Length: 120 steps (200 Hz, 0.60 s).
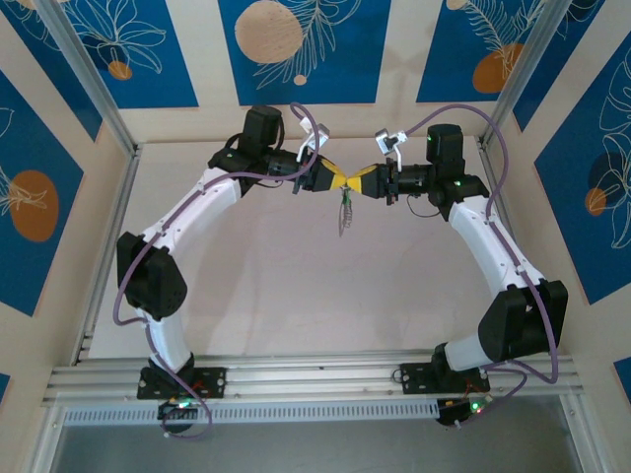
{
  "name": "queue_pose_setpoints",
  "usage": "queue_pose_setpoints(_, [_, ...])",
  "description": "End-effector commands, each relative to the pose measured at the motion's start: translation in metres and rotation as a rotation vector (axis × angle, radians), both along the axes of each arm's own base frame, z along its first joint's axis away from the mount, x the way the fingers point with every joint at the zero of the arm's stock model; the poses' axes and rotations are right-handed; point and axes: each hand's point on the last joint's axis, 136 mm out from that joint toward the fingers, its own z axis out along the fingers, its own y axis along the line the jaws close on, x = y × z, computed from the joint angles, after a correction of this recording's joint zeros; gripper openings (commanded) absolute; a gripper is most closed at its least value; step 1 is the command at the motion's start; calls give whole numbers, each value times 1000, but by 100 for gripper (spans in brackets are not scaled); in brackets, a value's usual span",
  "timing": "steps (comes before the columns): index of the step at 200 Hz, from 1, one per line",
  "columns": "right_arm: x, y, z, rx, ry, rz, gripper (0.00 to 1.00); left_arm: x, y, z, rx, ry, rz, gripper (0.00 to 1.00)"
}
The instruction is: Put the keys on the keyring
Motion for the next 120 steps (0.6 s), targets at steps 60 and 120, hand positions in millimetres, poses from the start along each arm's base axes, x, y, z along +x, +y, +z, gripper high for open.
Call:
queue_pose_setpoints(60, [0,-10,29,54,-55,-42,28,-4,-11,8,-32,-33,27,0])
queue_pose_setpoints(120, [0,-47,37,94,-109,-339,40,1,-7,56,-292,6,122,0])
